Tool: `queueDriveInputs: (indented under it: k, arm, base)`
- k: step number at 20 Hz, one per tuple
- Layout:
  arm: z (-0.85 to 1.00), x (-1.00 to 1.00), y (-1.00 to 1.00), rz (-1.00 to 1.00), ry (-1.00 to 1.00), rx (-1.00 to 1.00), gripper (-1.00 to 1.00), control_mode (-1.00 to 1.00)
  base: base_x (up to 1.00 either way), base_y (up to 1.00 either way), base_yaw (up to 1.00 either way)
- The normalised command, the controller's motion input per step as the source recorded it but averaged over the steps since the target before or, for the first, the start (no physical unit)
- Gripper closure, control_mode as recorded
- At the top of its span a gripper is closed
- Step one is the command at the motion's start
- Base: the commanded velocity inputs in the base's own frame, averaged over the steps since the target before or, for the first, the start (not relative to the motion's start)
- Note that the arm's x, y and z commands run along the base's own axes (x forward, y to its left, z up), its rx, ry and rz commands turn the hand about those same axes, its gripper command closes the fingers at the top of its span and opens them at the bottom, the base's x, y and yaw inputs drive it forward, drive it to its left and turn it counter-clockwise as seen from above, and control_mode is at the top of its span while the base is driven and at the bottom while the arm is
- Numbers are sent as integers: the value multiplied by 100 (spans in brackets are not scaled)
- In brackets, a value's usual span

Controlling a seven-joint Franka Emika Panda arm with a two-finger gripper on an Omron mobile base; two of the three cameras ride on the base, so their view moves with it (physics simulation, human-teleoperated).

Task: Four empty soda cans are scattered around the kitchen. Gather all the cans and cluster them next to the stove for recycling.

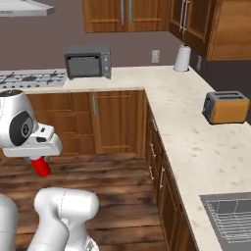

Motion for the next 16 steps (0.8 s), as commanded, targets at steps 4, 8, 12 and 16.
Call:
queueDriveInputs:
  k: [4,8,12,16]
  arm:
    - [0,0,0,0,0,0,100,100]
    - [0,0,0,0,0,0,100,100]
    - [0,0,0,0,0,0,100,100]
    - [0,0,0,0,0,0,100,100]
  base:
    - [100,60,18]
    - [100,63,20]
    - [100,72,18]
    - [100,74,12]
